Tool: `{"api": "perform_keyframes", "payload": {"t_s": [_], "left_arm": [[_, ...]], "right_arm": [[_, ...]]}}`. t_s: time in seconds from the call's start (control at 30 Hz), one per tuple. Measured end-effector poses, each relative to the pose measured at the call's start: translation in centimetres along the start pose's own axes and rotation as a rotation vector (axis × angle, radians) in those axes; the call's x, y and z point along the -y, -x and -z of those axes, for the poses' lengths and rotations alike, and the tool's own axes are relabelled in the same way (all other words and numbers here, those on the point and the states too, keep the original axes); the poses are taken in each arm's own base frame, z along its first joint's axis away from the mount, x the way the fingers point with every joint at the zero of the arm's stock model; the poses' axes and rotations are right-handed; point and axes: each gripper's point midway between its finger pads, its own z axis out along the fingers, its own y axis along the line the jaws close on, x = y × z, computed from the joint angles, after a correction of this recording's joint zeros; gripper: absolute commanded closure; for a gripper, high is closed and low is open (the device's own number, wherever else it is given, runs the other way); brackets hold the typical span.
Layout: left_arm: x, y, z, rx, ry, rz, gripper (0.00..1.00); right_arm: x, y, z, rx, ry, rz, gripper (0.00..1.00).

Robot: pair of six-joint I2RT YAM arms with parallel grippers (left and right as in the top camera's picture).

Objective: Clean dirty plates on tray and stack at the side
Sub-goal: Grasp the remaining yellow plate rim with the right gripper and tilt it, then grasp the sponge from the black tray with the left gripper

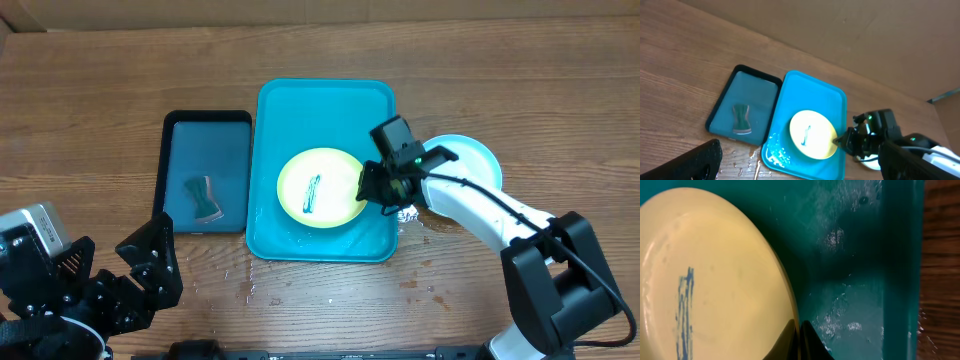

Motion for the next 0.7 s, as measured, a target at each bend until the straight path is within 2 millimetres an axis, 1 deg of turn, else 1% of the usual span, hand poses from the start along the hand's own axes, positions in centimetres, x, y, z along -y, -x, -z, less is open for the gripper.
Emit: {"api": "perform_keyframes", "payload": {"t_s": [0.03, 0.07, 0.13, 0.17, 0.3, 0.37, 0.4, 0.47, 0.5, 0.57, 0.63, 0.67, 0.7], "left_arm": [[0.0, 0.0, 0.0, 0.000, 0.000, 0.000, 0.00], [0.0, 0.0, 0.0, 0.000, 0.000, 0.000, 0.00], [0.0, 0.0, 0.0, 0.000, 0.000, 0.000, 0.00], [0.0, 0.0, 0.0, 0.000, 0.000, 0.000, 0.00], [0.0, 0.0, 0.0, -0.002, 0.001, -0.002, 0.00], [-0.2, -0.4, -0.4, -0.019, 0.008, -0.011, 0.00], [-0.5, -0.8, -0.8, -0.042, 0.018, -0.017, 0.00], [-1.3, -2.3, -2.3, -0.117, 0.049, -0.018, 0.00], [-2.0, -3.5, -3.5, -0.177, 0.074, -0.017, 0.01], [-3.2, -5.4, -5.4, -0.268, 0.118, -0.011, 0.03], [-4.8, -7.6, -7.8, -0.372, 0.178, -0.002, 0.05], [-5.8, -8.8, -9.7, -0.425, 0.214, 0.002, 0.09], [-6.3, -9.3, -10.4, -0.444, 0.230, 0.003, 0.10]], "right_arm": [[0.1, -0.2, -0.2, -0.001, 0.001, -0.002, 0.88], [-0.2, 0.0, -0.2, 0.008, 0.012, 0.008, 0.85], [-0.8, 0.4, -0.2, 0.026, 0.037, 0.039, 0.76], [-1.0, 0.3, -0.2, 0.023, 0.041, 0.062, 0.74], [-1.0, -1.3, 0.0, -0.031, 0.029, 0.145, 0.71], [-1.3, -1.7, 0.5, -0.042, 0.030, 0.176, 0.70], [-1.5, -1.7, 0.9, -0.038, 0.036, 0.189, 0.70], [-2.5, -1.1, 2.7, 0.000, 0.065, 0.227, 0.67], [-3.3, -0.6, 4.0, 0.031, 0.090, 0.248, 0.64], [-5.0, 0.3, 7.0, 0.108, 0.147, 0.284, 0.60], [-6.2, 0.9, 10.0, 0.180, 0.199, 0.314, 0.60], [-6.9, 1.2, 12.1, 0.228, 0.232, 0.330, 0.60], [-7.2, 1.3, 12.9, 0.245, 0.245, 0.334, 0.60]]}}
